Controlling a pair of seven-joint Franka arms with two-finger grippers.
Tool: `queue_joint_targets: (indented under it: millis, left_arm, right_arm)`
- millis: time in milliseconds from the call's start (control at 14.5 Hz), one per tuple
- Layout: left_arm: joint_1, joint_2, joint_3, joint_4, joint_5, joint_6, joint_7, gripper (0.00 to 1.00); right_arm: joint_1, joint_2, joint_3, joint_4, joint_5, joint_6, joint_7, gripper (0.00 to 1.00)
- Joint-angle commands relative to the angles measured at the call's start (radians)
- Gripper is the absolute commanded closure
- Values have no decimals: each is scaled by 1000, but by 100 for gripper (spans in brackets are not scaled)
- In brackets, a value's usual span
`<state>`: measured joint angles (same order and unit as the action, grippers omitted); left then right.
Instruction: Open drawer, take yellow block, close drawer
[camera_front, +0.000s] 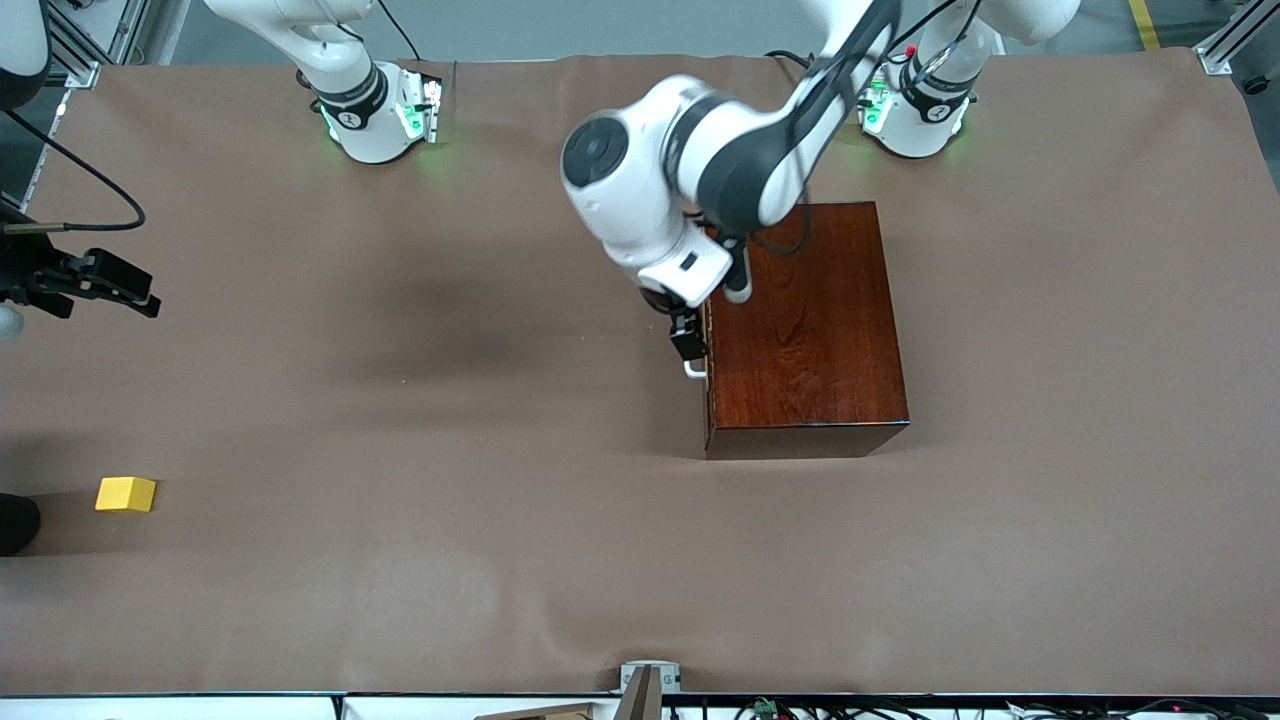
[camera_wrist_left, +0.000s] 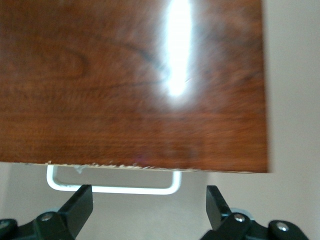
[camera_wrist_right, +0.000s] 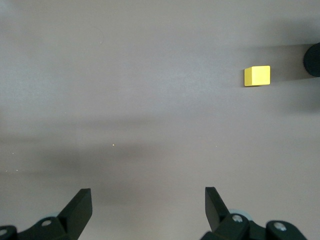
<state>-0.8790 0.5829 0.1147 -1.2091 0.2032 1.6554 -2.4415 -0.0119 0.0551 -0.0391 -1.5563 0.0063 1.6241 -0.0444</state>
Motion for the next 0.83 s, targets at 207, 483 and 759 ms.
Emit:
queue_joint_targets:
  millis: [207, 483, 759]
  left_arm:
    - [237, -84, -6, -21, -71, 53, 335, 0]
    - [412, -176, -9, -68, -148, 52, 631, 0]
    - [549, -285, -9, -159, -192, 40, 881, 0]
  right_arm:
    - [12, -32, -10, -22, -8, -39, 14, 0]
    - [4, -29, -11, -10, -8, -38, 12, 0]
    - [3, -27, -11, -2, -9, -33, 12, 0]
